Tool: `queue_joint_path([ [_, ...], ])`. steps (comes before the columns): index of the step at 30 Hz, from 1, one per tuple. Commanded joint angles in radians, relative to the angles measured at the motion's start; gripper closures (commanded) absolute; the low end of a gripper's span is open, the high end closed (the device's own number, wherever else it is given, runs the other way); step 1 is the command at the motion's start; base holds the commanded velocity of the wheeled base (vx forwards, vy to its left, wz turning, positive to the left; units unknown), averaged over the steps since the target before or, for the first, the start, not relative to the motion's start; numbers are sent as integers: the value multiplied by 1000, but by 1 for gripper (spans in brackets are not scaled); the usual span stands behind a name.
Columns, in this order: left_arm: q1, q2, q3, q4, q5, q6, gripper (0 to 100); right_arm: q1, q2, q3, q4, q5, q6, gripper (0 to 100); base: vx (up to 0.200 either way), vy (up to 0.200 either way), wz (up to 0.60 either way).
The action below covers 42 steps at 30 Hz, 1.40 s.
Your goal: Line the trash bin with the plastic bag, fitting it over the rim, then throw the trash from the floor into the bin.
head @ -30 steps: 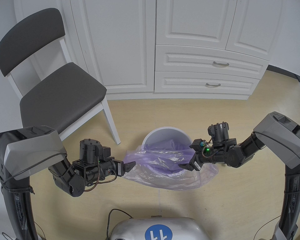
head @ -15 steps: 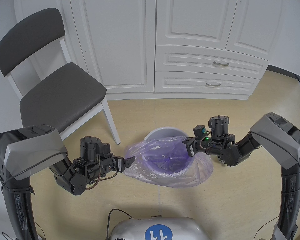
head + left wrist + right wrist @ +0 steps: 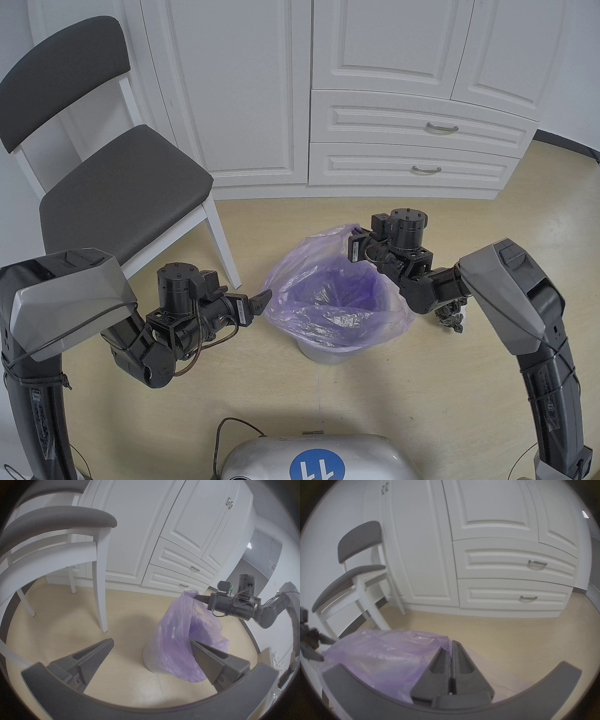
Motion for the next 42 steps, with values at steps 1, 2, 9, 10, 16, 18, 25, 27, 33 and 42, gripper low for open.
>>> queue_joint_path([
  [1,-9,4,-5,-31,4,-16,0,2,219,-247,52,-96,44,100,0,0,0],
  [2,-9,4,-5,-31,4,-16,0,2,225,-247,53,-96,44,100,0,0,0],
  [9,-20,2,0,-31,4,-16,0,2,219,-247,58,-97,44,100,0,0,0],
  [10,-22,2,1,-31,4,-18,0,1,210,-247,58,-97,45,100,0,0,0],
  [16,-28,-1,3,-32,4,-18,0,-2,93,-186,44,-97,113,0,0,0,0],
  [18,-29,-1,3,-32,4,-18,0,-4,52,-149,39,-97,125,0,0,0,0],
  [25,-51,1,1,-31,38,-18,0,-8,-142,121,23,-37,136,0,0,0,0],
  [27,-55,-1,-2,-32,47,-18,0,-15,-172,175,26,10,134,0,0,0,0],
  [33,-77,-5,4,-31,56,-19,0,-13,-246,297,139,72,84,0,0,0,0],
  [42,-91,-12,9,-25,64,-18,0,-18,-324,415,141,84,12,0,0,0,0],
])
